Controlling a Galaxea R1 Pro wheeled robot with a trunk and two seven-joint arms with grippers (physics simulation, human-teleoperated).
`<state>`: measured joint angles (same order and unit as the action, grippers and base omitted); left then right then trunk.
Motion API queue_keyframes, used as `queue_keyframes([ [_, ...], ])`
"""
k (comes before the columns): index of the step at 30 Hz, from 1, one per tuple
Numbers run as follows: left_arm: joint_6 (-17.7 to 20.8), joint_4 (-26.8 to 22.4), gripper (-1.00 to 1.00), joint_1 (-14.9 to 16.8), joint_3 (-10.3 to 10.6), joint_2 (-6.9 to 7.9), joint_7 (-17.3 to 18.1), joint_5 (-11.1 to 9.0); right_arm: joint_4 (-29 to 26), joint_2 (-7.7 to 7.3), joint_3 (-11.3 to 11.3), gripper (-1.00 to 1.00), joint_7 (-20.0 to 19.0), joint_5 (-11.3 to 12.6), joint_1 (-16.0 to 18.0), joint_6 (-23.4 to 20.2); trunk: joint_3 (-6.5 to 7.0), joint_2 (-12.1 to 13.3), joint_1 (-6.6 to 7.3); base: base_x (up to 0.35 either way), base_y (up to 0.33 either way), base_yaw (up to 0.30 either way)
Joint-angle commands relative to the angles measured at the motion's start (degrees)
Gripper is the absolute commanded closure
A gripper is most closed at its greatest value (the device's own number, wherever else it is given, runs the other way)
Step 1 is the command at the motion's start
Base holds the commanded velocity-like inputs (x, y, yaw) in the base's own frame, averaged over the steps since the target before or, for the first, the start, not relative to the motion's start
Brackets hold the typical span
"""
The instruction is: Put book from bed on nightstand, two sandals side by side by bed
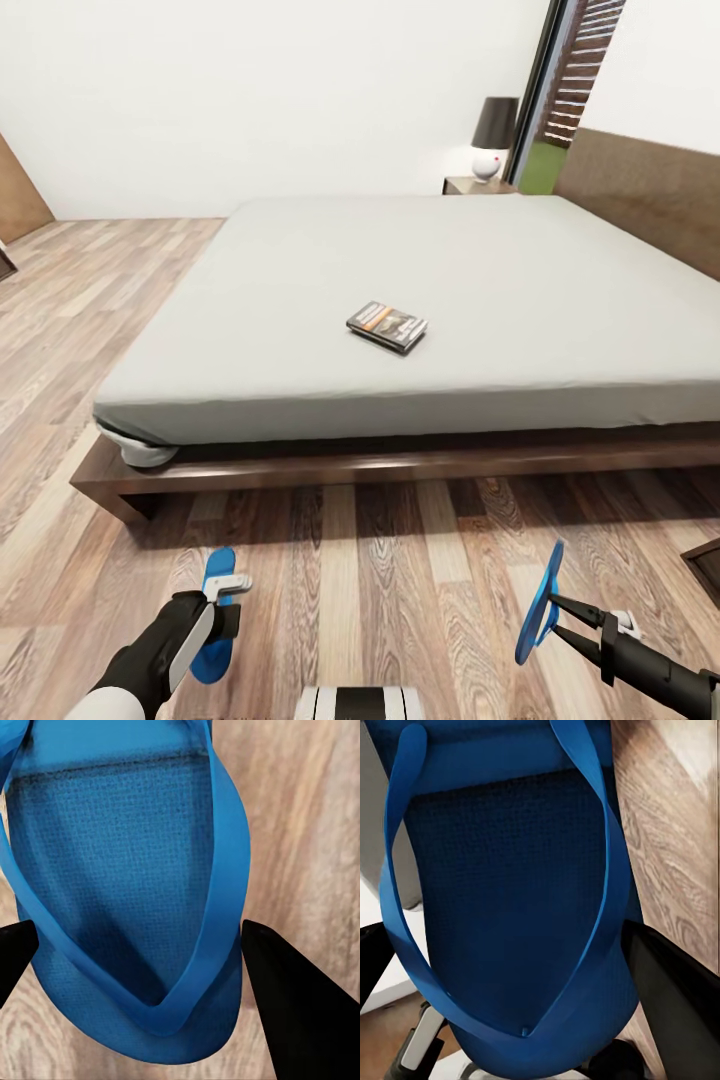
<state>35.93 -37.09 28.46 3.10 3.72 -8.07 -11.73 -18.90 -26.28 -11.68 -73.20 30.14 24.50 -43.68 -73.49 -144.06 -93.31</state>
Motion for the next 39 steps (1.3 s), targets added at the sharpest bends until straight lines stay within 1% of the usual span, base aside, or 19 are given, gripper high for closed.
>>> queue_keyframes([
  [1, 0.2, -0.1, 1.0, 0.0, 0.3, 0.08, -0.4, -0.5, 0.0, 0.0, -0.1, 1.0, -0.1, 0.2, 0.0, -0.4, -0.27, 0.0, -0.01, 0.0, 0.0, 0.0],
  [3, -0.9, -0.1, 1.0, 0.0, 0.3, 0.06, -0.4, -0.5, 0.0, 0.0, -0.1, 1.0, -0.1, 0.2, 0.0, -0.4, -0.71, -0.1, -0.06, 0.0, 0.0, 0.0],
  [11, -11.6, 0.6, 1.0, 0.0, 0.2, 0.19, -0.5, -0.5, 0.0, 0.0, -0.1, 1.0, -0.1, 0.2, 0.0, -0.4, -0.71, -0.1, -0.06, 0.0, 0.0, 0.0],
  [14, -13.1, 1.9, 1.0, 0.0, 0.2, 0.22, -0.5, -0.5, 0.0, 0.0, -0.1, 1.0, -0.1, 0.2, 0.0, -0.4, -0.71, -0.1, -0.06, 0.0, 0.0, 0.0],
  [15, -13.4, 2.2, 1.0, 0.0, 0.2, 0.23, -0.5, -0.5, 0.0, 0.0, -0.1, 1.0, 0.0, 0.2, 0.0, -0.4, -0.71, -0.1, -0.06, 0.0, 0.0, 0.0],
  [39, -13.3, 2.5, 1.0, 0.0, 0.4, 0.11, -0.5, -0.4, 0.0, 0.0, -0.1, 1.0, 0.0, 0.1, 0.0, -0.4, -6.03, -0.4, -0.68, 0.0, 0.0, 0.0],
])
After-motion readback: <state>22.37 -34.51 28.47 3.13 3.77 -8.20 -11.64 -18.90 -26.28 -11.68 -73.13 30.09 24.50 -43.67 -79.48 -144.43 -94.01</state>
